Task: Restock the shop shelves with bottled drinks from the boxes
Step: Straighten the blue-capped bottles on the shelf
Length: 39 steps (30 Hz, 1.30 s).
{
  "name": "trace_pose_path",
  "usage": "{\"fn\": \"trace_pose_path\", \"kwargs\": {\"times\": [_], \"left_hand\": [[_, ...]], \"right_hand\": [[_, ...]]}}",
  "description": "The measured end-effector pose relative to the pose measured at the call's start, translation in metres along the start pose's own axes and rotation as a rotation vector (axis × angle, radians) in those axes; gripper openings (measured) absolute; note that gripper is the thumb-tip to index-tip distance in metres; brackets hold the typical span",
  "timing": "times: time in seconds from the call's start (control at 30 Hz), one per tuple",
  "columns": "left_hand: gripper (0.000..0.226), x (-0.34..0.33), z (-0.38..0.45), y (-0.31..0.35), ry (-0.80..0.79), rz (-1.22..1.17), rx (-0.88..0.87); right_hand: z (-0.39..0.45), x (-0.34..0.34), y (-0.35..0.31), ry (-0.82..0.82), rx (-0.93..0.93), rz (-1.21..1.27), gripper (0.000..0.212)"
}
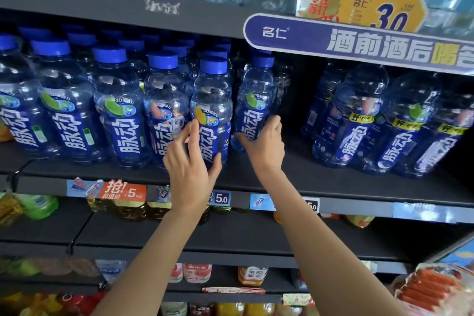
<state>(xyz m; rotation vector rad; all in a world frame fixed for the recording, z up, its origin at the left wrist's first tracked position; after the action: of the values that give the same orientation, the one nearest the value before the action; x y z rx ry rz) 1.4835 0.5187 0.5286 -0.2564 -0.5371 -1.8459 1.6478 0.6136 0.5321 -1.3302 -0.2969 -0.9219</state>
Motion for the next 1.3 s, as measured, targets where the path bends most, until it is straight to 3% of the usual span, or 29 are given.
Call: {"fn": "trace_pose_path", "kwargs": {"times": [0.2, 0.33, 0.43, 0.57, 0.63, 0.7, 0.77, 0.87, 0.93, 1.07, 1.3], "left_hand": [[0.065, -0.001, -0.001, 0.000, 0.001, 0.001, -0.002], [0.063, -0.001, 0.000, 0.001, 0.008, -0.001, -0.011], [0.063, -0.001, 0.000, 0.000, 0.013, 0.012, -0.011], [0.063, -0.002, -0.002, -0.001, 0.013, 0.028, -0.013], [0.064, -0.003, -0.003, 0.000, 0.009, 0.022, -0.014], [0.064, -0.003, -0.003, -0.001, 0.012, 0.026, -0.009], [0.064, -0.002, -0.003, -0.001, 0.017, 0.023, -0.002], [0.065, 0.000, -0.002, 0.001, 0.021, 0.009, -0.007], [0.065, 0.000, -0.001, 0.002, 0.026, 0.006, -0.015], [0.065, -0.003, 0.002, -0.001, 0.036, 0.009, -0.028], [0.064, -0.006, -0.002, -0.002, 0.012, -0.032, 0.009]], "right_hand": [[0.004, -0.007, 0.002, -0.040, 0.025, 0.129, 0.071], [0.034, 0.000, 0.012, -0.207, 0.037, 0.298, 0.104], [0.051, -0.008, 0.001, -0.394, 0.120, 0.237, 0.096], [0.056, -0.010, 0.006, -0.470, 0.152, 0.264, 0.085], [0.063, 0.008, 0.015, -0.426, 0.068, 0.503, 0.057], [0.084, 0.029, 0.035, -0.228, -0.107, 0.735, 0.041], [0.109, 0.029, 0.053, -0.077, -0.237, 0.685, 0.047], [0.132, 0.003, 0.049, -0.114, -0.249, 0.315, 0.065], [0.143, -0.012, 0.042, -0.118, -0.252, 0.228, 0.064], [0.146, -0.019, 0.032, -0.068, -0.285, 0.272, 0.056], [0.058, 0.024, 0.057, 0.027, -0.294, 0.389, 0.072]]}}
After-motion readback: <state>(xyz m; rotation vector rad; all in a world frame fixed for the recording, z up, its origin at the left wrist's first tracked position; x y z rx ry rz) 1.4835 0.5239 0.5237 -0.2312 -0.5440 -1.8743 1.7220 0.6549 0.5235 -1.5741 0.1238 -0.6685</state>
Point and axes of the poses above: each hand's wrist, its own z-axis towards the middle knuckle, its own x-axis out of the back of the hand, y = z × x, the point moved 9 cm from there along z, towards the middle knuckle, and after that the axes turned 7 degrees about -x, right-handed, at the moved point
